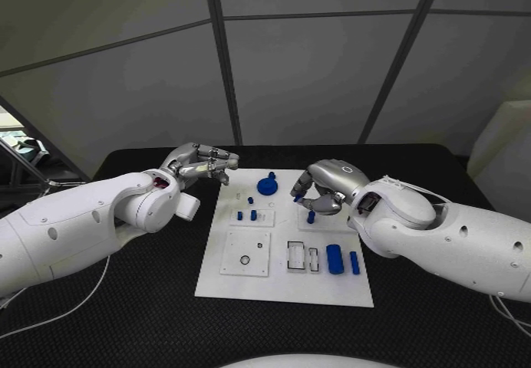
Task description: Assemble the parts on the task board
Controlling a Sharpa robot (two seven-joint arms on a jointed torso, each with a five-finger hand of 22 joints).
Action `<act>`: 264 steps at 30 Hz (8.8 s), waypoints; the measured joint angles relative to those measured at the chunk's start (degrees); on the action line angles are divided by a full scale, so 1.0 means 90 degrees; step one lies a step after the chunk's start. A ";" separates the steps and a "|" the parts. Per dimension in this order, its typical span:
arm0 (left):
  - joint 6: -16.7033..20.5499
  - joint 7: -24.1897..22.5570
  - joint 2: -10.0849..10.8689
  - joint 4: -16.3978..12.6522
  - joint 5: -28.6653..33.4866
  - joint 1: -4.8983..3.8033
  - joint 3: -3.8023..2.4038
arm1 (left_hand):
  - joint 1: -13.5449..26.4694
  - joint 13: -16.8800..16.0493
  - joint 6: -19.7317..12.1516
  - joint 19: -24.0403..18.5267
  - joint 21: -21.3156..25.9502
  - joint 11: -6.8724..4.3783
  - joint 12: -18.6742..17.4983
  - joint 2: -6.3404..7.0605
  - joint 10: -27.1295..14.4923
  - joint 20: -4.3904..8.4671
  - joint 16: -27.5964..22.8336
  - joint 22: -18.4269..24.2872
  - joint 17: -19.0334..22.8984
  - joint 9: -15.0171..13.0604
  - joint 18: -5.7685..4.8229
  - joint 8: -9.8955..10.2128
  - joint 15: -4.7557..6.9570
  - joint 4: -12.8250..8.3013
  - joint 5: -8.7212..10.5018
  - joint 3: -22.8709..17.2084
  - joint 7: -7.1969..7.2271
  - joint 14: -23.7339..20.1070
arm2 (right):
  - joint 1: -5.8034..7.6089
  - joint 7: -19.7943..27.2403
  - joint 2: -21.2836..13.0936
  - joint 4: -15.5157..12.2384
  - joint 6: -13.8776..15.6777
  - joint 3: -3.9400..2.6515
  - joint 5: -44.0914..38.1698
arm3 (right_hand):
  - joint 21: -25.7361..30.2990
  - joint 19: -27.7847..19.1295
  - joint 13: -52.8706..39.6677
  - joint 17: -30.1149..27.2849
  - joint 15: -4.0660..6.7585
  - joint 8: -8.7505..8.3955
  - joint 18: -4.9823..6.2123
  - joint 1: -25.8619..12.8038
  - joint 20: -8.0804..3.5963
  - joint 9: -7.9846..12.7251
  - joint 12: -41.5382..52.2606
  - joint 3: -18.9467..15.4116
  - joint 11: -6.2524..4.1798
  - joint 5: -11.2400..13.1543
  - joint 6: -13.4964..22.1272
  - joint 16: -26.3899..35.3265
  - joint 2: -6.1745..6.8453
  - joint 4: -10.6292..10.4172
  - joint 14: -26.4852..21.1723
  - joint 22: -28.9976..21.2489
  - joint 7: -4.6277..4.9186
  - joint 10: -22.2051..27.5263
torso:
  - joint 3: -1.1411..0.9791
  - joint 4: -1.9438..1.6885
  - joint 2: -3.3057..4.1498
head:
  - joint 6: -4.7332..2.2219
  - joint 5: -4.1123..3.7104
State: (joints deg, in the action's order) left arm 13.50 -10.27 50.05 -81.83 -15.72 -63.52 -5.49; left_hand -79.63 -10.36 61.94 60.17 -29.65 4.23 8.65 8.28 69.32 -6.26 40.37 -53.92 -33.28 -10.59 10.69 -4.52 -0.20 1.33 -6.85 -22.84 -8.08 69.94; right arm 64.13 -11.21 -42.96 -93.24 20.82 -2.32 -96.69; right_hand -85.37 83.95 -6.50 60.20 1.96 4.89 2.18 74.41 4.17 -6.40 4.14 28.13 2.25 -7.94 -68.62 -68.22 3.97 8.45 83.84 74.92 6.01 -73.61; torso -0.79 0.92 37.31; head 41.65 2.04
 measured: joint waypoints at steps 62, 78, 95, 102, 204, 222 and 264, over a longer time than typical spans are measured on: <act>-0.0072 -0.0020 -0.0201 0.0037 0.0175 -0.0002 -0.0001 | 0.0000 -0.0007 0.0000 0.0000 0.0024 0.0000 0.0000 0.0000 0.0000 0.0000 -0.0048 0.0015 0.0013 0.0001 0.0000 0.0000 -0.0023 0.0000 0.0000 0.0000 0.0000 -0.0022 | -0.0547 0.0265 0.1248 0.0650 -0.0763 0.0378 -0.0051 | 0.0000 0.0000 0.0017 -0.0047 -0.0001 -0.0049 0.0001 -0.0001 0.0001 0.0008 -0.0001 0.0000 0.0001 -0.0022 0.0011 0.0000 0.0002 0.0000 0.0000 -0.0001 -0.0005 0.0001 | -0.0002 0.0016 0.0002 | 0.0338 0.0613; -0.0098 -0.0020 -0.0206 0.0034 0.0177 -0.0002 -0.0001 | 0.0000 -0.0006 0.0000 0.0000 0.0050 0.0000 0.0000 0.0000 0.0001 0.0000 -0.0048 0.0018 0.0021 0.0001 0.0000 -0.0001 -0.0023 0.0000 0.0000 0.0000 0.0000 -0.0022 | -0.0550 0.0141 0.1399 0.0744 -0.0954 0.0381 -0.0113 | 0.0267 0.0007 0.0195 -0.0372 -0.0064 -0.0140 0.0002 -0.0403 0.0060 0.0108 -0.0074 -0.0154 0.0202 0.0013 0.0353 0.0172 0.0136 -0.0014 0.0016 -0.0001 0.0145 0.0574 | 0.0006 0.0015 0.0000 | 0.0341 0.0601; -0.0144 -0.0013 -0.0205 0.0047 0.0180 -0.0002 -0.0001 | 0.0000 -0.0011 0.0000 0.0000 0.0049 -0.0001 0.0000 0.0000 0.0000 0.0000 -0.0048 0.0025 0.0027 0.0001 0.0000 0.0024 -0.0023 0.0000 0.0000 0.0000 0.0000 -0.0022 | -0.0559 0.0091 0.1295 0.0668 -0.0522 0.0392 -0.0123 | 0.0560 -0.0057 0.0266 -0.0773 -0.0174 -0.0140 0.0002 -0.0411 0.0177 0.0206 -0.0073 -0.0269 0.0318 0.0012 0.0558 0.0393 0.0379 0.0101 -0.0013 -0.0001 0.0172 0.1027 | -0.0002 0.0013 0.0000 | 0.0328 0.0598; -0.0163 -0.0010 -0.0203 0.0058 0.0180 -0.0002 -0.0001 | 0.0000 -0.0010 0.0000 0.0000 0.0049 -0.0001 0.0000 0.0000 0.0000 0.0000 -0.0048 0.0025 0.0026 0.0001 0.0000 0.0024 -0.0023 0.0000 0.0000 0.0000 0.0000 -0.0022 | -0.0559 0.0218 0.0945 0.0366 0.0009 0.0391 -0.0056 | 0.0643 -0.0079 0.0239 -0.0900 -0.0196 -0.0140 0.0002 -0.0452 0.0199 0.0234 -0.0073 -0.0406 0.0306 0.0013 0.0601 0.0480 0.0488 0.0085 -0.0034 -0.0001 0.0129 0.1060 | -0.0004 0.0014 -0.0004 | 0.0297 0.0578; -0.0255 0.0006 -0.0245 0.0129 0.0185 0.0029 0.0004 | -0.0026 -0.0018 0.0000 0.0024 0.0074 0.0022 0.0000 -0.0025 -0.0022 -0.0024 -0.0084 0.0045 0.0035 0.0001 0.0000 0.0023 -0.0023 -0.0018 0.0000 -0.0018 0.0000 -0.0023 | -0.0405 0.0235 0.0540 -0.0565 -0.0235 -0.0120 0.0450 | 0.0218 0.0011 0.0158 -0.0604 0.0010 -0.0031 0.0050 0.0103 0.0012 0.0188 0.0168 -0.0134 0.0146 -0.0008 0.0194 0.0043 -0.0050 0.0296 0.0011 0.0000 0.0033 0.0009 | 0.0009 0.0004 -0.0002 | 0.0200 0.0447; -0.0253 -0.0003 -0.0300 0.0151 0.0186 0.0027 0.0003 | -0.0026 -0.0016 0.0000 0.0024 0.0074 0.0022 0.0000 -0.0025 -0.0022 -0.0024 -0.0083 0.0044 0.0040 0.0001 0.0000 0.0023 -0.0023 -0.0018 0.0000 -0.0018 0.0000 -0.0023 | -0.0561 0.0629 0.1286 0.0191 -0.0429 0.0391 0.0571 | 0.0218 0.0011 0.0158 -0.0647 0.0010 -0.0068 0.0051 0.0101 0.0012 0.0194 0.0128 -0.0108 0.0145 -0.0039 0.0194 0.0043 -0.0049 0.0310 0.0011 0.0000 0.0033 0.0009 | 0.0001 0.0015 -0.0001 | 0.0287 0.0612; -0.0259 0.0002 -0.0310 0.0168 0.0186 0.0027 0.0003 | -0.0026 -0.0019 0.0000 0.0023 0.0074 0.0021 0.0000 -0.0025 -0.0021 -0.0024 -0.0083 0.0043 0.0039 0.0001 0.0000 0.0023 -0.0023 -0.0018 0.0000 -0.0018 0.0000 -0.0023 | -0.0553 0.0358 0.1469 0.0334 -0.0888 0.0565 0.0016 | 0.0478 0.0001 0.0300 -0.0928 -0.0130 -0.0148 0.0052 -0.0271 0.0077 0.0285 -0.0080 -0.0128 0.0200 0.0089 0.0591 0.0182 0.0237 0.0234 -0.0036 -0.0001 0.0190 0.0563 | 0.0005 0.0018 -0.0004 | 0.0352 0.0648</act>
State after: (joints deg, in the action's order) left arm 11.16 -10.25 47.26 -80.32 -14.04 -63.28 -5.46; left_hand -79.86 -10.53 61.94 60.38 -28.99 4.43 8.65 8.05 69.12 -6.47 39.62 -53.54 -32.94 -10.58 10.69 -4.31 -0.41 1.17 -6.84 -23.01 -8.08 69.73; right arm 59.15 -7.99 -29.74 -90.24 12.83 2.76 -96.54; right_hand -81.07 83.96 -3.80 51.85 0.79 3.55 2.65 71.97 4.86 -3.83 3.42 26.98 4.05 -7.14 -63.30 -66.58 6.10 10.55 83.51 74.90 7.73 -68.54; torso -0.74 1.08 37.27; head 44.82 7.87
